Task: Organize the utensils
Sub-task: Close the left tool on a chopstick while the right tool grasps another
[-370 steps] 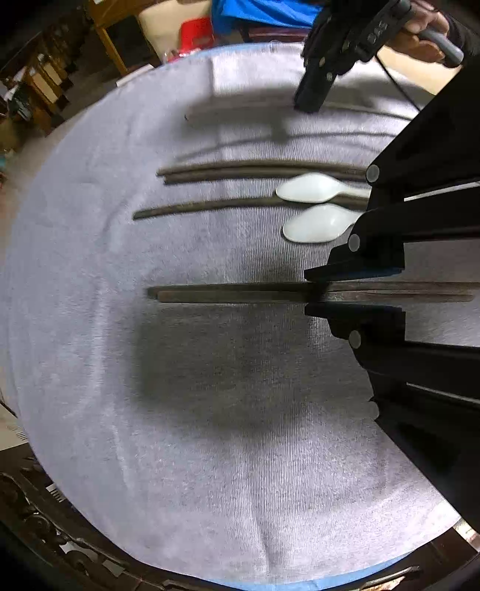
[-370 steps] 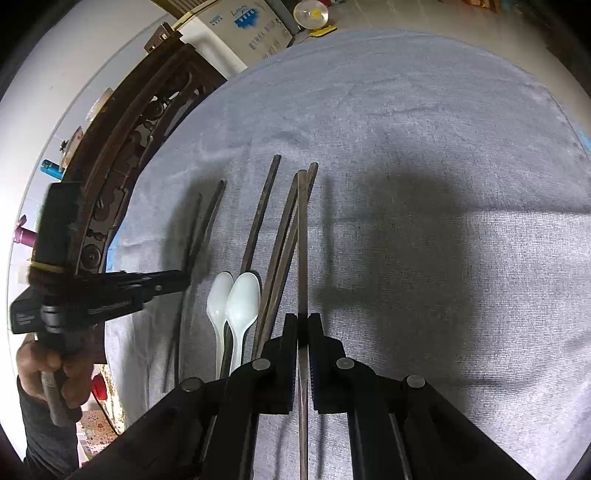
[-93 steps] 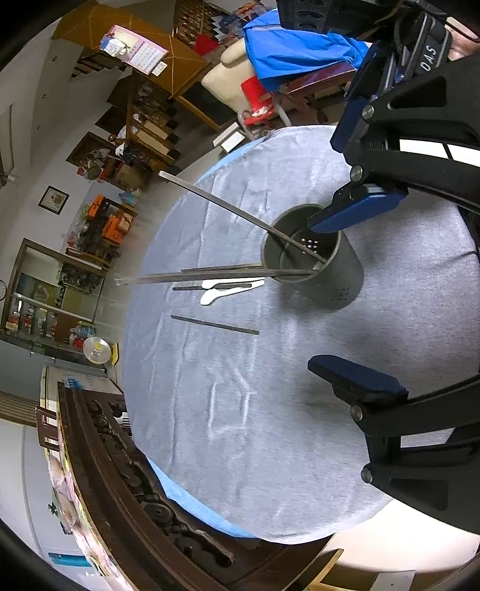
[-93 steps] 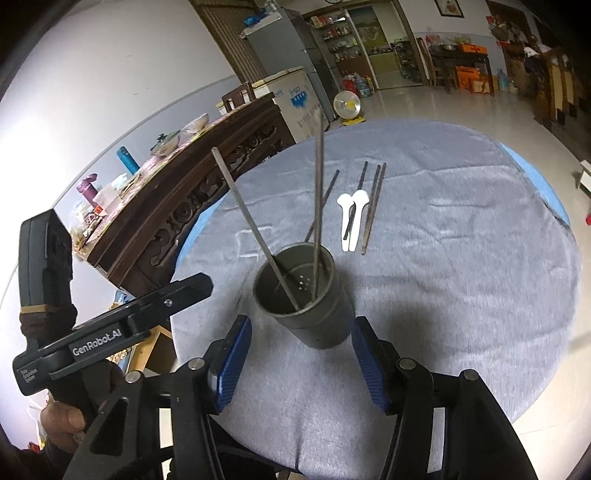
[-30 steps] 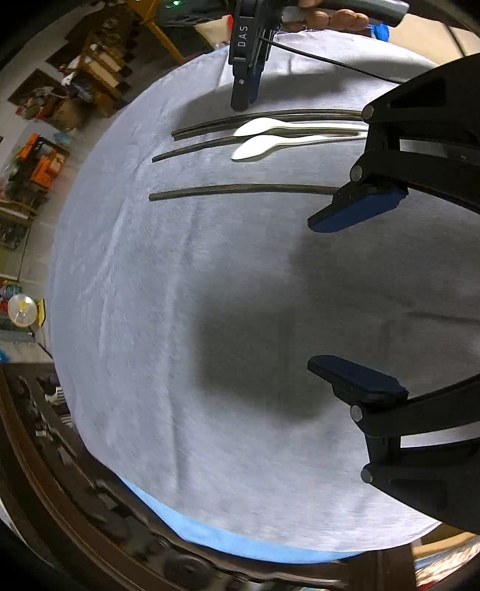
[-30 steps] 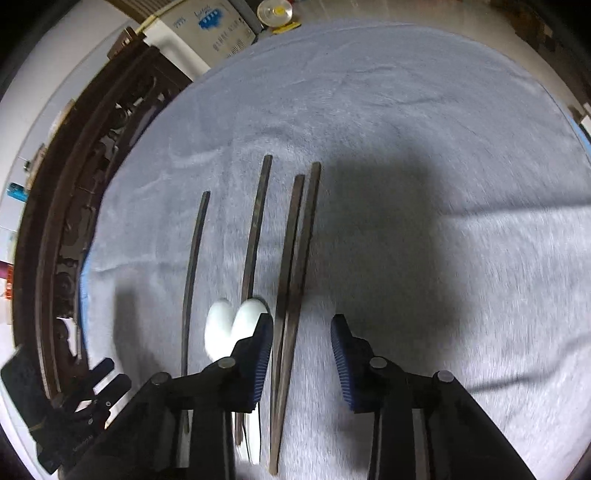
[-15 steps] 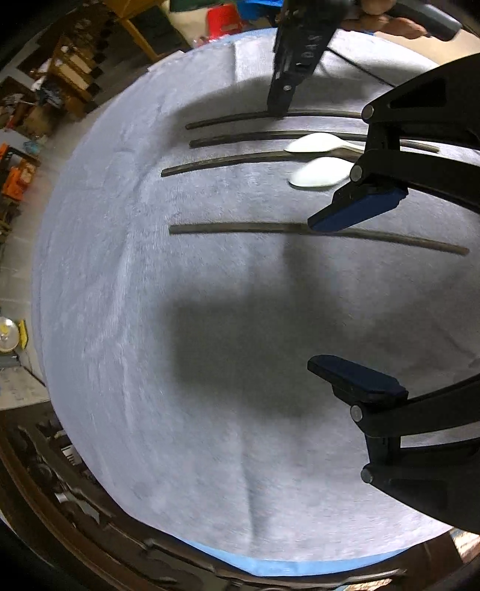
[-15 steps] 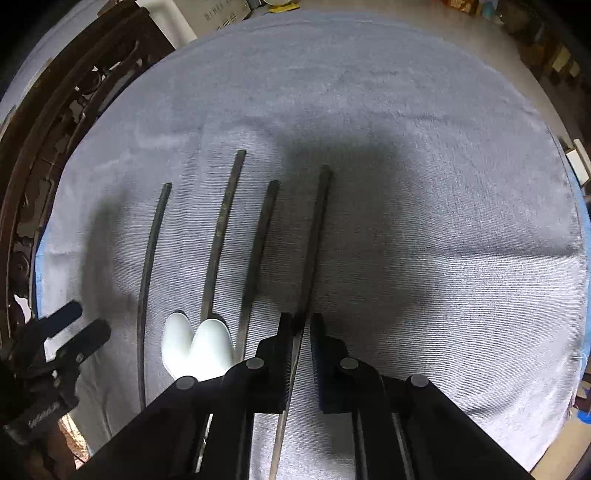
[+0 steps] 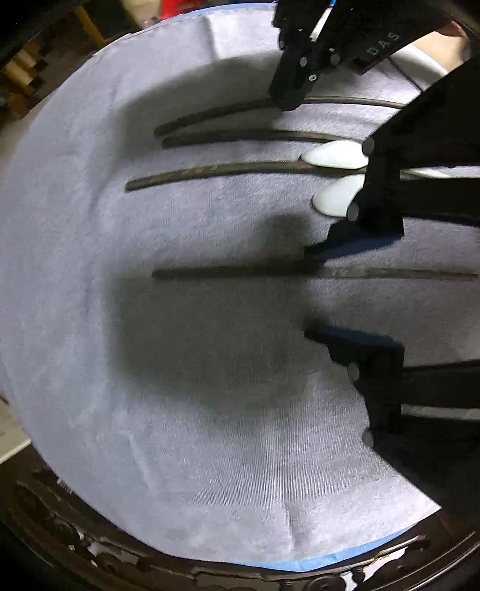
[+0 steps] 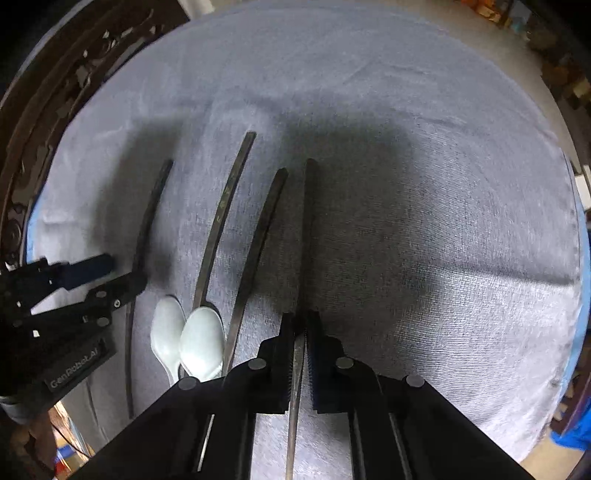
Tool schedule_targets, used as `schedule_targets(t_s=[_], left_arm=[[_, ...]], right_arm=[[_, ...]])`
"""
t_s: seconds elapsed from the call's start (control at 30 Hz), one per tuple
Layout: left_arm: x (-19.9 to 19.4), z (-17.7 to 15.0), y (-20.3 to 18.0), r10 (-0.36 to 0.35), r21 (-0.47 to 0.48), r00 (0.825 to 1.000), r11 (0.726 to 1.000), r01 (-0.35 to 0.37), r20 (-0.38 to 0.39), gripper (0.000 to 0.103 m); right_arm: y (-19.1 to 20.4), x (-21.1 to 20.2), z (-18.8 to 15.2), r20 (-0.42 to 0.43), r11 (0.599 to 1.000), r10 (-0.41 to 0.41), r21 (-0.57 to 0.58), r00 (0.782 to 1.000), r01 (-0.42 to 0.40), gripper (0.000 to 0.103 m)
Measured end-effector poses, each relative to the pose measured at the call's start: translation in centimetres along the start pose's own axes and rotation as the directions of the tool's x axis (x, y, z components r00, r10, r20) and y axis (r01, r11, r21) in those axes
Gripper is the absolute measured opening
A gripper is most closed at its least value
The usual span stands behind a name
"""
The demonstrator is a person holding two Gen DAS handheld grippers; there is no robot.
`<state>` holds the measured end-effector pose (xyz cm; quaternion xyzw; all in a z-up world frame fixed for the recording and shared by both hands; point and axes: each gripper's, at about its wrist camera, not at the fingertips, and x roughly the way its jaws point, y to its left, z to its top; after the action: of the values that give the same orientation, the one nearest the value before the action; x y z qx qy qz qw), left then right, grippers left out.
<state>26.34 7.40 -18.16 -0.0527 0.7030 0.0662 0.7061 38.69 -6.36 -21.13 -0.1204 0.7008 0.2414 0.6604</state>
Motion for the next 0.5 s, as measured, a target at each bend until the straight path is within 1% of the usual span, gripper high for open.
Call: schedule_targets(t_s=[0.03,0.1,0.17,0.2,0.37,0.5], left_arm=[[0.0,0.1,-0.3,0.002,0.025,1.0,1.0,-0.002,-0.023,0.02],[0.1,0.2,-0.8,0.015,0.07,0.998,0.997,-0.011,-0.055,0.016],[0.2,0.6,-1.1,0.027,0.105,0.996,0.994,-0.018,-0.086,0.016],[0.7,1.8,-1.6,0.027,0.11,0.994,0.994,-0.016,-0.101,0.016],[1.1,4.1,-2.3,0.031,0.123,0.987,0.992,-0.012,-0.16,0.016],[1.2,4.7,-2.5,0.03,0.13,0.987,0.991,-0.01,-0.156,0.015]], right_arm=[[0.1,0.1,0.1,-0.021,1.0,-0.011,-0.016,1.0,0.01,0.008],[0.6,0.3,0.3,-0.069,0.998,-0.039,-0.056,0.997,0.035,0.008],[1.1,0.6,0.7,-0.108,0.996,-0.053,-0.076,0.993,0.045,0.008],[1.3,0.7,1.0,-0.127,0.995,-0.06,-0.082,0.99,0.05,0.008],[2.1,1.5,2.7,-0.213,0.991,-0.096,-0.112,0.972,0.073,0.008],[2.6,2.0,3.5,-0.244,0.989,-0.113,-0.12,0.963,0.085,0.008]])
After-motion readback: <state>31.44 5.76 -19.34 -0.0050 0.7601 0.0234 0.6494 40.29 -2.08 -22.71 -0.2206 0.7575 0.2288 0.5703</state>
